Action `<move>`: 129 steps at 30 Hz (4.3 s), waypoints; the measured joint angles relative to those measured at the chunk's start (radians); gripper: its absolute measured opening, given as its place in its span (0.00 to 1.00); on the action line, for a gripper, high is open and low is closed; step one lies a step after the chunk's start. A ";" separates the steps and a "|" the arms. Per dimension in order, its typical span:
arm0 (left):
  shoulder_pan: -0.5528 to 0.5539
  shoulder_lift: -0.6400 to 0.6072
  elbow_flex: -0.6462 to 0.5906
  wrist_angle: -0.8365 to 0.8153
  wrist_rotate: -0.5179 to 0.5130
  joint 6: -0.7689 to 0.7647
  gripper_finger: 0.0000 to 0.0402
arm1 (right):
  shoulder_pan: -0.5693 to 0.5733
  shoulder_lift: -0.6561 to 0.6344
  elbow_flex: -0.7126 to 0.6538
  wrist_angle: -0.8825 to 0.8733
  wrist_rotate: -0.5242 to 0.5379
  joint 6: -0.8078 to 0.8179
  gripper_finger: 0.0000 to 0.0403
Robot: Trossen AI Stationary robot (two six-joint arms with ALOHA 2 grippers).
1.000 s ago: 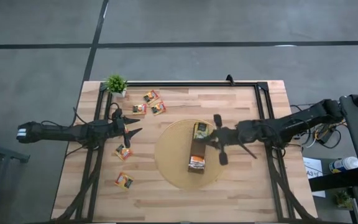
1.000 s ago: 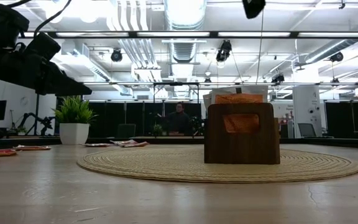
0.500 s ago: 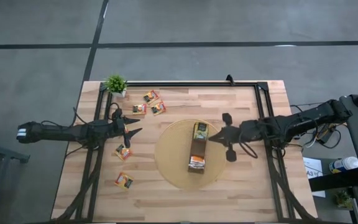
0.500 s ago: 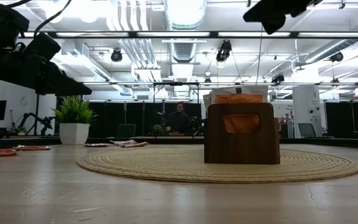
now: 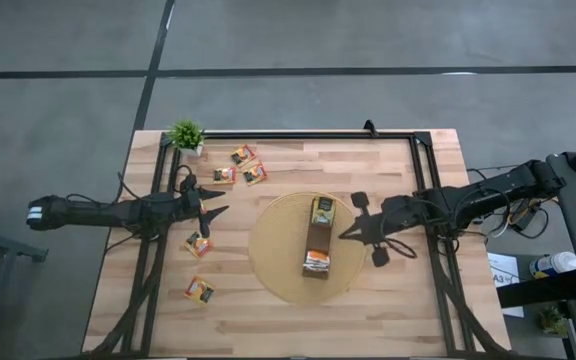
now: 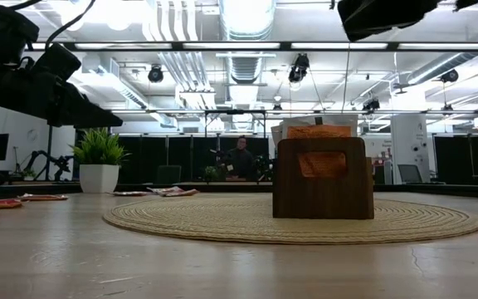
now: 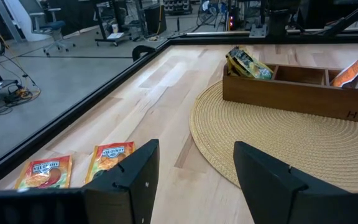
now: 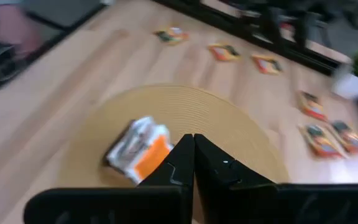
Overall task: Pick & Place Tea
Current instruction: Put the orange tea bag into the middle section of the wooden organizer
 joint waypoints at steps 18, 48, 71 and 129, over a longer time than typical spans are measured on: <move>0.000 0.000 0.000 0.000 0.000 0.000 0.50 | -0.018 -0.398 -0.265 0.208 -0.137 -0.007 0.02; 0.000 0.007 0.000 0.000 0.003 0.000 0.50 | -0.017 -1.065 -0.568 0.224 -0.187 -0.004 0.02; 0.000 0.007 0.000 0.001 0.000 0.000 0.50 | -0.018 -1.055 -0.752 0.232 -0.071 -0.097 0.02; -0.113 0.189 0.020 0.750 0.552 -0.542 0.50 | -0.018 -1.030 -0.751 0.240 -0.005 -0.026 0.02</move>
